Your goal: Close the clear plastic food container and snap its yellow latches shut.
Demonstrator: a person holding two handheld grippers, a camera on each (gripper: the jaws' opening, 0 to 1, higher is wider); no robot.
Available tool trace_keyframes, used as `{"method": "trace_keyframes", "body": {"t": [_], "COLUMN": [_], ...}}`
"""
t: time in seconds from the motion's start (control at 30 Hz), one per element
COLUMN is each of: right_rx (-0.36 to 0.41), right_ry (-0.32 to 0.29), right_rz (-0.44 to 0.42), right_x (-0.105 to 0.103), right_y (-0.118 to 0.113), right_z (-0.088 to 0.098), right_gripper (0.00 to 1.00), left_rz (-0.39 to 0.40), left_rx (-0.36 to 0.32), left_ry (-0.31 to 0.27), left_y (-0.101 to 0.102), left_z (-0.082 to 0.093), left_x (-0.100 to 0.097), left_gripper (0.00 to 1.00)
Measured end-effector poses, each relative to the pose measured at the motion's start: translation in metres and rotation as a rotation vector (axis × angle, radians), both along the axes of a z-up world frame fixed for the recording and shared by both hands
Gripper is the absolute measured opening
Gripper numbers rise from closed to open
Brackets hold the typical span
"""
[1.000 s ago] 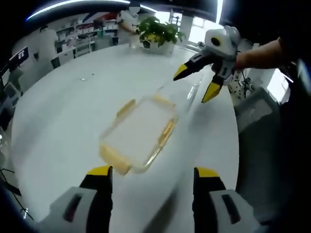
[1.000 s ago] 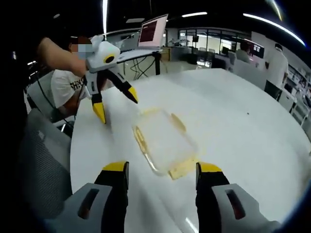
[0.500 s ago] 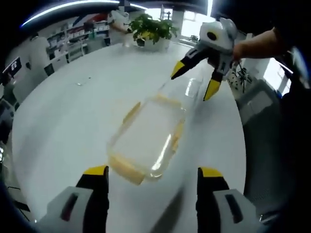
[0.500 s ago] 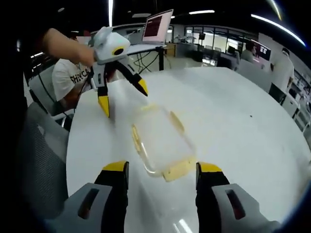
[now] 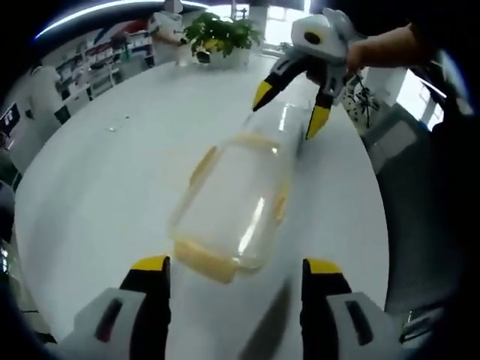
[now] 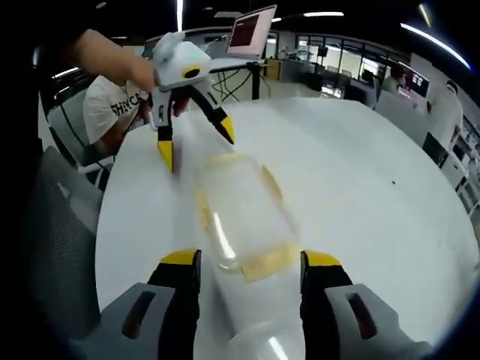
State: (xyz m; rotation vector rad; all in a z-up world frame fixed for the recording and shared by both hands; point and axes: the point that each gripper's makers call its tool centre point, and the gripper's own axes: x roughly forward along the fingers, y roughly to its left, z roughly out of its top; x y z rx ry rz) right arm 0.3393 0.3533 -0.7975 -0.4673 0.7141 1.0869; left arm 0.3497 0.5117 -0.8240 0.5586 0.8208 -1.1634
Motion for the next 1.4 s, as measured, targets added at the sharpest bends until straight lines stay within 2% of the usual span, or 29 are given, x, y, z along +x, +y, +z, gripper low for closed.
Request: {"method": "trace_keyframes", "body": {"t": [0.5, 0.63, 0.7, 0.87, 0.97, 1.1, 1.4], "right_rx": [-0.16, -0.225, -0.245, -0.264, -0.296, -0.29, -0.326], "right_ry": [0.027, 0.032, 0.032, 0.023, 0.017, 0.041, 0.06], "right_rz": [0.115, 0.17, 0.2, 0.234, 0.26, 0.251, 0.302], "right_x": [0.011, 0.009, 0.008, 0.01, 0.013, 0.016, 0.011], "right_y": [-0.009, -0.013, -0.013, -0.011, -0.012, -0.012, -0.012], "right_z": [-0.021, -0.031, -0.034, -0.034, -0.036, -0.037, -0.044], "right_gripper": [0.49, 0.49, 0.49, 0.47, 0.47, 0.48, 0.45], "left_rz": [-0.109, -0.155, -0.154, -0.168, -0.204, -0.244, -0.276], "left_rx": [0.045, 0.079, 0.087, 0.108, 0.141, 0.184, 0.204], "left_ry": [-0.015, -0.033, -0.033, -0.034, -0.029, -0.044, -0.051], "left_y": [-0.004, -0.004, -0.005, -0.003, 0.0, 0.002, 0.002], "left_z": [-0.003, -0.005, -0.004, -0.007, -0.01, -0.014, -0.018], "left_x": [0.013, 0.017, 0.02, 0.024, 0.022, 0.022, 0.024], "left_gripper": [0.59, 0.59, 0.58, 0.57, 0.54, 0.52, 0.49]}}
